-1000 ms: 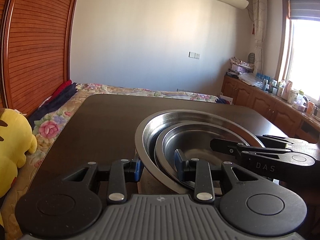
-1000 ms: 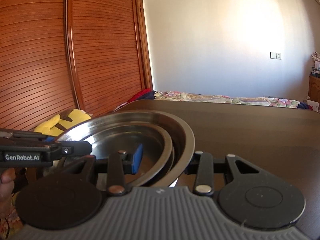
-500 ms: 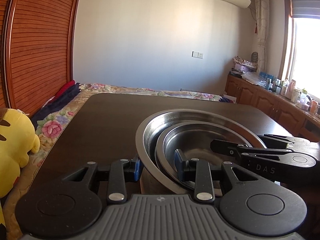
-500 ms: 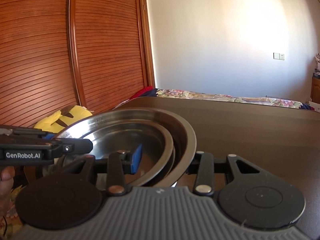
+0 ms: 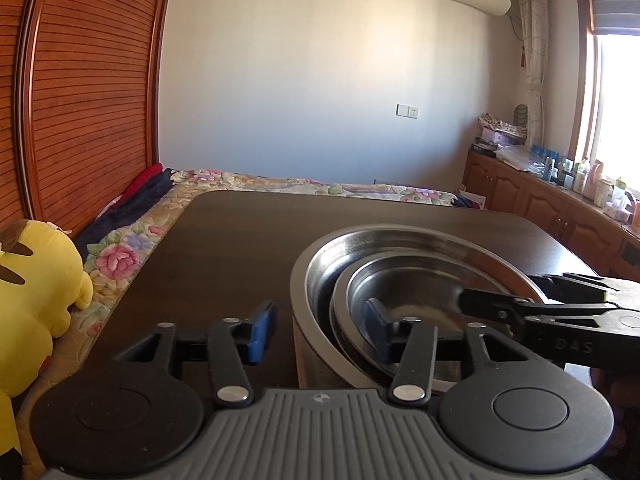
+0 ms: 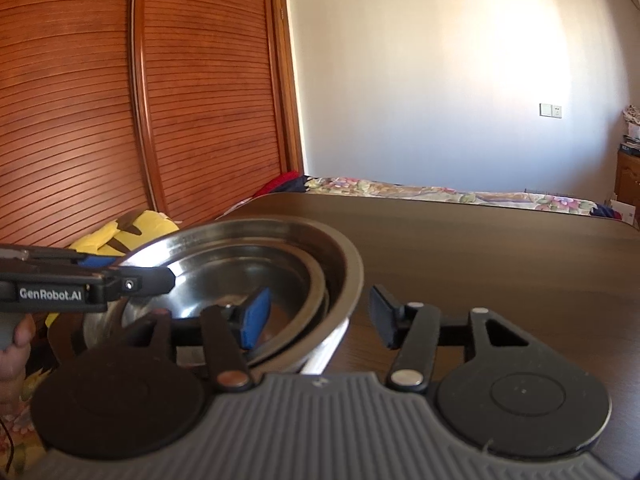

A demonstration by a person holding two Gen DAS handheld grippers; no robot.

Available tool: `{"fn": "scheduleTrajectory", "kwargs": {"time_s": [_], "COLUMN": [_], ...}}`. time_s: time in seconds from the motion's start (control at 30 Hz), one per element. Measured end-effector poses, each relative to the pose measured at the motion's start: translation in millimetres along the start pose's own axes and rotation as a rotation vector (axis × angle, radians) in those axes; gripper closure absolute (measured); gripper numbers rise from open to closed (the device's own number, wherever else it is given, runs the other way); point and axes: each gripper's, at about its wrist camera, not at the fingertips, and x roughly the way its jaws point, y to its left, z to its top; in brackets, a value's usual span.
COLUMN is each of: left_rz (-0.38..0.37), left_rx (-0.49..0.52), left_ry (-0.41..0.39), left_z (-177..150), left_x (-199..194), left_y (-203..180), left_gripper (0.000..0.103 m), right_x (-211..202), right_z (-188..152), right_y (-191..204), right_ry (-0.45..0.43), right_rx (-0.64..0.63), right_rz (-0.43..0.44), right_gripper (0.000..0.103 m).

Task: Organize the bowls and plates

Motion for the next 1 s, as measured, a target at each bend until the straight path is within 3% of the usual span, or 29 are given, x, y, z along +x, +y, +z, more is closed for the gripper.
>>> {"fn": "scheduleTrajectory", "kwargs": {"time_s": [0.23,0.63,0.7,0.9,1.0], "left_rz": [0.027,0.029,0.025,0.009,0.001], "left_rx": [0.013,0.055,0.062,0.079,0.091], "left_ry": [-0.024,-0.088,-0.097,-0.126,-0.141], "left_z": [7.8,21.3,23.8,31.7,34.6], "left_x": [-8.1,-32.8,-37.1,-48.7,-53.8], "left_y": [-2.7,-19.1,-23.1,-36.8,-46.1], "left_gripper": [0.037,0.021,0.017,0.003,0.0], "right_x": [-17.2,-50.7,-58.1,-77.5,-87.3], "right_z": [3.9,15.1,16.9,25.4,28.7], "right_y": [-5.9,-10.9,-11.9,-21.4,-25.2], "right_ry": [-0.04,-0.116,-0.125,-0.137,-0.148], "right_rx": [0.004,0.011,0.01,0.021,0.028], "right_rz": [-0.037,-0.097,-0.115,-0.164,-0.189], "right_gripper": [0.046,0.034,0.023,0.004,0.0]}}
